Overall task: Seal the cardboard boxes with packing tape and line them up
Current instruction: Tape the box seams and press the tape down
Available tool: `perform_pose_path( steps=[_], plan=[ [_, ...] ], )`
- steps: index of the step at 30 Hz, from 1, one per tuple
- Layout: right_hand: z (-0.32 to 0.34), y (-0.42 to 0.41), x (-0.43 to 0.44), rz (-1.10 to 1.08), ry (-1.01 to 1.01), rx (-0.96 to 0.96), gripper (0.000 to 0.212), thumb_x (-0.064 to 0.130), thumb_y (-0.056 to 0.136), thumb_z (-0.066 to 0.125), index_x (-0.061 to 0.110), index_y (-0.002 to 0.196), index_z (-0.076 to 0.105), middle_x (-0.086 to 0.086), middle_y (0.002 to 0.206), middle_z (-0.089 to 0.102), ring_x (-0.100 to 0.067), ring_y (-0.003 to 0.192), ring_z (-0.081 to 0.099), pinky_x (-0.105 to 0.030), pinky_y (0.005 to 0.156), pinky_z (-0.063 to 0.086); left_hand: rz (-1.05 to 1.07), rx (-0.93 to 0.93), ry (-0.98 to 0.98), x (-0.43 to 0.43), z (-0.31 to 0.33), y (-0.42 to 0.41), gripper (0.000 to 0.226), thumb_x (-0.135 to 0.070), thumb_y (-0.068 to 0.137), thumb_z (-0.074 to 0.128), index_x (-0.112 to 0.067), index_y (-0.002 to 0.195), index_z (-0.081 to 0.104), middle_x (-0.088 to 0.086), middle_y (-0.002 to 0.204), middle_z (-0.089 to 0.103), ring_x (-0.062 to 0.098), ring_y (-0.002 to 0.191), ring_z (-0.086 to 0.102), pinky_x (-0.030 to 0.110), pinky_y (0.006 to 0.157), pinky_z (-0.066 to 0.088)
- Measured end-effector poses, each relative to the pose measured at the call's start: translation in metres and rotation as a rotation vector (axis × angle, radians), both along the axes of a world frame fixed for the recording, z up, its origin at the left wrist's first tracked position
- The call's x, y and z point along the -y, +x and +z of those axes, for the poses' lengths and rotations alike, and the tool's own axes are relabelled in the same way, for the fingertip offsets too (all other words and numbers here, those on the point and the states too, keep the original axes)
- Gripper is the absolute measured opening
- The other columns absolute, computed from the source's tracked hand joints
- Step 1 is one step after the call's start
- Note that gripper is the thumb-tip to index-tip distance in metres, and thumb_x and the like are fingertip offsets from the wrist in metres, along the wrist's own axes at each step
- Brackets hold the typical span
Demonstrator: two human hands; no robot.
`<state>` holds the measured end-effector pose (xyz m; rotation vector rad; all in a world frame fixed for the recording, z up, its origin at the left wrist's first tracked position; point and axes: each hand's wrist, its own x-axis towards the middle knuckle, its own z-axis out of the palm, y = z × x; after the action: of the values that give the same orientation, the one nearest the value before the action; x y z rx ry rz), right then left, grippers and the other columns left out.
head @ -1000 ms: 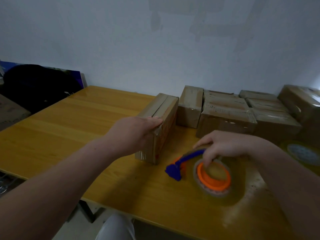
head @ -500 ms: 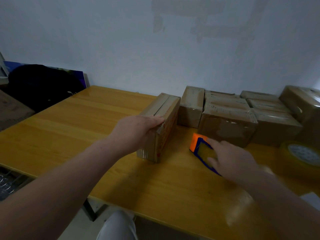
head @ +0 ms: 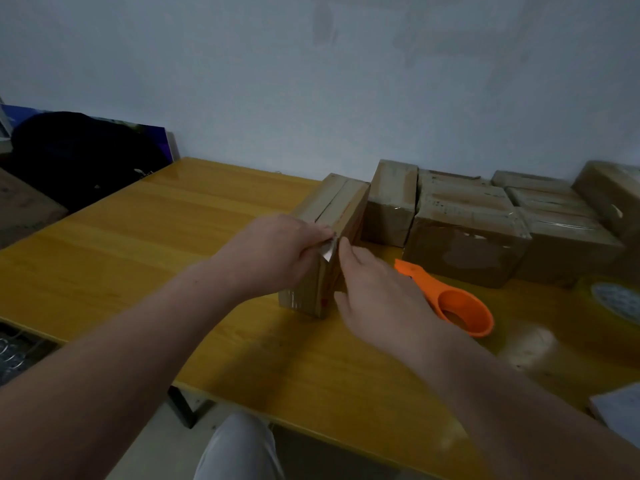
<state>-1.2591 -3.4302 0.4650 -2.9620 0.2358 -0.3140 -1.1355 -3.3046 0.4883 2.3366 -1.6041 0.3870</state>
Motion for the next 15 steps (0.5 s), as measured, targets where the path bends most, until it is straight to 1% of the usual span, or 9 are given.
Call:
perform_pose_path(
  steps=[2, 4, 6, 7, 8, 11, 12, 14, 15],
  plan=[
    [-0.007, 0.002, -0.007, 0.009, -0.031, -0.014, 0.076, 0.026, 0.098, 0.05, 0.009, 0.153, 0.001, -0.006, 0.148, 0.032, -0.021, 0.122, 0.046, -0.033, 0.091, 0.05, -0.002, -0.002, 0.018, -0.002, 0.002, -0.003, 0.044, -0.025, 0.091, 0.036, -0.018, 0.127, 0.061, 0.003, 0.12, 0.067, 0.022, 0.106, 0.064, 0.043, 0.085, 0.054],
    [-0.009, 0.0, -0.006, 0.023, -0.068, -0.055, 0.07, 0.023, 0.098, 0.048, 0.009, 0.153, 0.008, -0.007, 0.146, 0.037, -0.021, 0.121, 0.048, -0.034, 0.091, 0.051, 0.006, 0.0, 0.041, -0.004, 0.003, -0.004, 0.044, -0.018, 0.091, 0.036, -0.018, 0.128, 0.06, 0.002, 0.123, 0.065, 0.022, 0.109, 0.062, 0.043, 0.087, 0.053],
    [-0.006, -0.002, 0.001, 0.042, -0.085, -0.061, 0.053, 0.025, 0.1, 0.046, 0.014, 0.148, 0.029, -0.004, 0.139, 0.048, -0.02, 0.118, 0.052, -0.036, 0.092, 0.051, 0.032, -0.003, 0.031, -0.003, 0.003, -0.003, 0.041, -0.011, 0.093, 0.044, -0.021, 0.131, 0.058, -0.001, 0.13, 0.061, 0.019, 0.116, 0.059, 0.041, 0.092, 0.051],
    [-0.003, -0.002, 0.005, 0.04, -0.076, -0.031, 0.044, 0.027, 0.1, 0.045, 0.019, 0.142, 0.041, -0.002, 0.134, 0.053, -0.019, 0.116, 0.054, -0.035, 0.091, 0.051, 0.05, -0.007, 0.008, -0.002, 0.003, -0.002, 0.04, -0.01, 0.093, 0.048, -0.021, 0.13, 0.059, -0.001, 0.128, 0.062, 0.02, 0.115, 0.059, 0.04, 0.091, 0.051],
    [0.001, -0.002, 0.01, 0.018, -0.056, 0.018, 0.038, 0.03, 0.099, 0.046, 0.023, 0.136, 0.048, 0.001, 0.13, 0.057, -0.016, 0.113, 0.056, -0.033, 0.09, 0.052, 0.071, -0.013, -0.016, -0.001, 0.005, -0.001, 0.036, -0.012, 0.094, 0.05, -0.022, 0.127, 0.061, -0.001, 0.124, 0.065, 0.02, 0.111, 0.06, 0.04, 0.088, 0.052],
    [0.015, 0.002, 0.025, -0.09, 0.071, 0.203, 0.037, 0.032, 0.095, 0.054, 0.029, 0.132, 0.053, 0.007, 0.124, 0.059, -0.01, 0.105, 0.059, -0.028, 0.086, 0.053, 0.138, 0.003, -0.076, 0.003, 0.017, 0.002, 0.03, -0.017, 0.094, 0.05, -0.022, 0.119, 0.065, 0.0, 0.112, 0.068, 0.021, 0.099, 0.062, 0.038, 0.079, 0.052],
    [0.021, 0.005, 0.029, -0.102, 0.135, 0.261, 0.038, 0.031, 0.093, 0.057, 0.03, 0.131, 0.054, 0.008, 0.124, 0.059, -0.009, 0.105, 0.058, -0.029, 0.087, 0.052, 0.148, 0.012, -0.106, 0.004, 0.024, 0.003, 0.028, -0.016, 0.093, 0.052, -0.021, 0.117, 0.067, 0.002, 0.108, 0.069, 0.023, 0.097, 0.063, 0.036, 0.077, 0.051],
    [0.036, 0.008, 0.035, -0.061, 0.307, 0.345, 0.04, 0.027, 0.092, 0.061, 0.031, 0.131, 0.055, 0.014, 0.123, 0.056, -0.006, 0.107, 0.055, -0.029, 0.093, 0.049, 0.145, -0.002, -0.177, 0.007, 0.044, 0.002, 0.026, -0.012, 0.09, 0.056, -0.018, 0.109, 0.071, 0.004, 0.102, 0.072, 0.025, 0.092, 0.065, 0.028, 0.075, 0.047],
    [0.045, 0.008, 0.036, -0.029, 0.405, 0.355, 0.042, 0.027, 0.091, 0.061, 0.033, 0.133, 0.053, 0.018, 0.121, 0.052, -0.004, 0.106, 0.053, -0.025, 0.093, 0.047, 0.133, -0.022, -0.2, 0.008, 0.055, 0.001, 0.025, -0.01, 0.088, 0.058, -0.017, 0.106, 0.073, 0.004, 0.1, 0.073, 0.023, 0.09, 0.065, 0.024, 0.073, 0.045]
  ],
)
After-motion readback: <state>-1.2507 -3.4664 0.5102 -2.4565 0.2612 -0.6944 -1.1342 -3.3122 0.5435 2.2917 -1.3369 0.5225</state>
